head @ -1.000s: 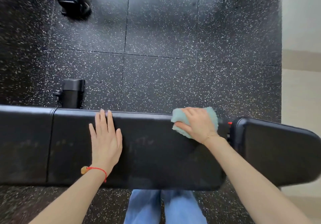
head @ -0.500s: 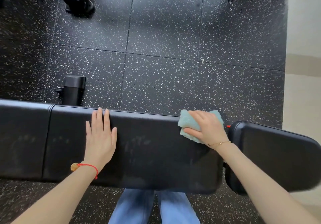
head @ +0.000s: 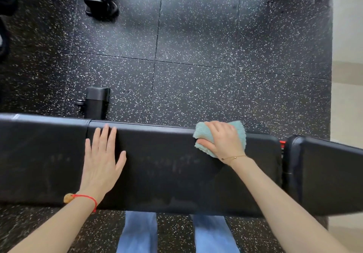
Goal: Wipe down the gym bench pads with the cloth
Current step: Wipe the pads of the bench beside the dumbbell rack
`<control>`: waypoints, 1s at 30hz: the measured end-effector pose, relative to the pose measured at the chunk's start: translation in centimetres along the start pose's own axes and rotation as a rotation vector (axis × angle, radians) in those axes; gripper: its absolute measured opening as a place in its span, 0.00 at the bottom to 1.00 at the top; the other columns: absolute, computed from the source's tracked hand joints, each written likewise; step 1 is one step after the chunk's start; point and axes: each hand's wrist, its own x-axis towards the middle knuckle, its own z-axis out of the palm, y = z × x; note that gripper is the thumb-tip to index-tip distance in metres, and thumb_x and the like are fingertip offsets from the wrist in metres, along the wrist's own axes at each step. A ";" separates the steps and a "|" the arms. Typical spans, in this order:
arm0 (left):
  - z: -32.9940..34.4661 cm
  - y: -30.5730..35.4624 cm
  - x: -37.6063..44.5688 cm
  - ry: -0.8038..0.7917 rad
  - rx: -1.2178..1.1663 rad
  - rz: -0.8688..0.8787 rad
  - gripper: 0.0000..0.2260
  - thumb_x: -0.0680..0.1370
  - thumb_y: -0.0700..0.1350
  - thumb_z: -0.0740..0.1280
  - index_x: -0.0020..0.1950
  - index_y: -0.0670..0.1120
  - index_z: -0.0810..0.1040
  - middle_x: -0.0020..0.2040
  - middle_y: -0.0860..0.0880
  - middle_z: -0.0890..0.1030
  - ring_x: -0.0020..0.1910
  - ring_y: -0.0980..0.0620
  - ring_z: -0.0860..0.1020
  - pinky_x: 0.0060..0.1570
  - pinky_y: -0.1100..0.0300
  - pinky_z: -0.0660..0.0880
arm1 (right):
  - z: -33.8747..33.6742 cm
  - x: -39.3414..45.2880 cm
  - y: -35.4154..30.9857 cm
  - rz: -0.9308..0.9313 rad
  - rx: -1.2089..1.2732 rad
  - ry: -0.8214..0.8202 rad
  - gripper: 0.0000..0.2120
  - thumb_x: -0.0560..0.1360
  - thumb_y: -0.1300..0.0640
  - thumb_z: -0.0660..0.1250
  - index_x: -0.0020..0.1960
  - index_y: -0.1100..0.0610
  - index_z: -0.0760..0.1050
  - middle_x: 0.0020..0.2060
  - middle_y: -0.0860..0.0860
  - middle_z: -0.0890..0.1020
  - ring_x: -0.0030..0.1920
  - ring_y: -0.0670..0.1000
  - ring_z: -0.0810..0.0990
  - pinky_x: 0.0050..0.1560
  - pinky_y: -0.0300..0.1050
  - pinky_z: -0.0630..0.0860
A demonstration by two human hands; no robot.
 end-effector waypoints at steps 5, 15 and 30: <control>-1.0 -7.2 0.7 0.038 -0.020 -0.115 0.31 0.79 0.47 0.64 0.78 0.39 0.57 0.78 0.38 0.57 0.77 0.37 0.53 0.72 0.36 0.56 | 3.4 7.4 -16.0 -0.095 0.035 0.018 0.34 0.73 0.30 0.53 0.62 0.55 0.75 0.51 0.51 0.81 0.48 0.56 0.80 0.51 0.52 0.72; -1.9 -19.3 0.7 -0.007 -0.011 -0.113 0.32 0.79 0.50 0.62 0.78 0.38 0.55 0.79 0.39 0.55 0.78 0.38 0.51 0.72 0.36 0.57 | 3.9 11.1 -24.4 -0.175 0.195 -0.103 0.34 0.73 0.31 0.59 0.68 0.54 0.71 0.59 0.51 0.78 0.57 0.56 0.77 0.57 0.51 0.67; -0.5 -24.3 -1.3 0.016 -0.141 -0.301 0.34 0.79 0.56 0.56 0.79 0.41 0.49 0.80 0.40 0.50 0.78 0.38 0.51 0.73 0.38 0.56 | 5.2 17.8 -37.0 -0.156 0.124 -0.206 0.35 0.74 0.30 0.49 0.67 0.54 0.70 0.60 0.52 0.78 0.58 0.57 0.77 0.59 0.52 0.67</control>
